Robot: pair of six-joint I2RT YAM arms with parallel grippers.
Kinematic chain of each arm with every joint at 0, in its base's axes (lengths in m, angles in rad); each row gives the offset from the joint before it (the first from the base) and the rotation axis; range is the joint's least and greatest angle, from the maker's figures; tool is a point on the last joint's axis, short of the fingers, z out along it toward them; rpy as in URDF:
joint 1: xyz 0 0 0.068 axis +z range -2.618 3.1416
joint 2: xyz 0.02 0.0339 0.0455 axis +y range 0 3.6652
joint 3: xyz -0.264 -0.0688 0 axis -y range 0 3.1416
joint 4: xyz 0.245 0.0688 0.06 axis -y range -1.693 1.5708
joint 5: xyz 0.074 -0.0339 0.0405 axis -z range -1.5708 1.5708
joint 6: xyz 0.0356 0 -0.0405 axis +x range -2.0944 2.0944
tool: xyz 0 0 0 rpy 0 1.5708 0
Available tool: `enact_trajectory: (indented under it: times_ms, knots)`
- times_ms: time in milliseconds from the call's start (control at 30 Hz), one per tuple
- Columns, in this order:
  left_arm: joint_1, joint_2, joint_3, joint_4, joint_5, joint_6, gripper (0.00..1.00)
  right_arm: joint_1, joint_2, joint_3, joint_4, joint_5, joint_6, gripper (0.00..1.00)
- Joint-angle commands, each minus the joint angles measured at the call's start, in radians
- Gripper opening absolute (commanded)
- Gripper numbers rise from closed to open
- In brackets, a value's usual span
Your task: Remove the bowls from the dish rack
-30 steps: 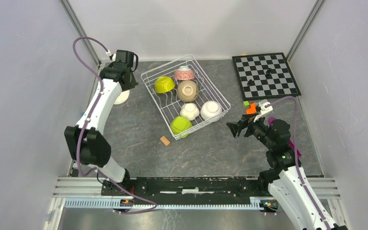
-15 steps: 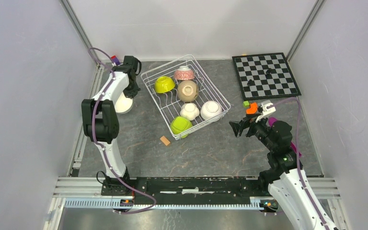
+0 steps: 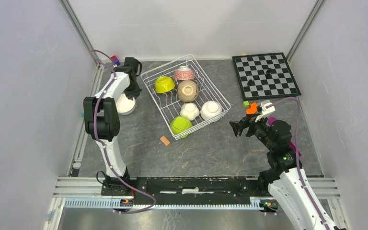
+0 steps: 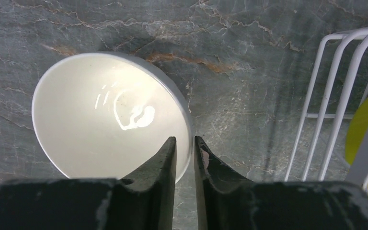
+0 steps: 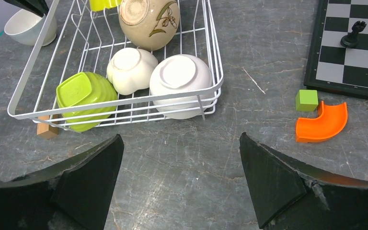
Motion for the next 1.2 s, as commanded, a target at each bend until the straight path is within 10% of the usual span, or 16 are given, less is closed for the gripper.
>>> enact_trajectory:
  times_ms: [0,433,667,1167]
  knots:
    - [0.005,-0.052,-0.016,0.062,-0.020,-0.020,0.33,0.002,0.002,0.045,0.017,0.008,-0.011,0.98]
    - [-0.056,-0.325,-0.183,0.283,-0.045,0.171,0.54,0.002,0.001,0.040,0.012,0.009,-0.013,0.98]
    - [-0.215,-0.455,-0.269,0.410,0.099,0.463,1.00,0.001,0.007,0.040,0.016,0.002,-0.019,0.98]
    - [-0.368,-0.165,0.090,0.100,0.013,0.841,0.97,0.001,0.019,0.050,0.023,-0.021,-0.016,0.98]
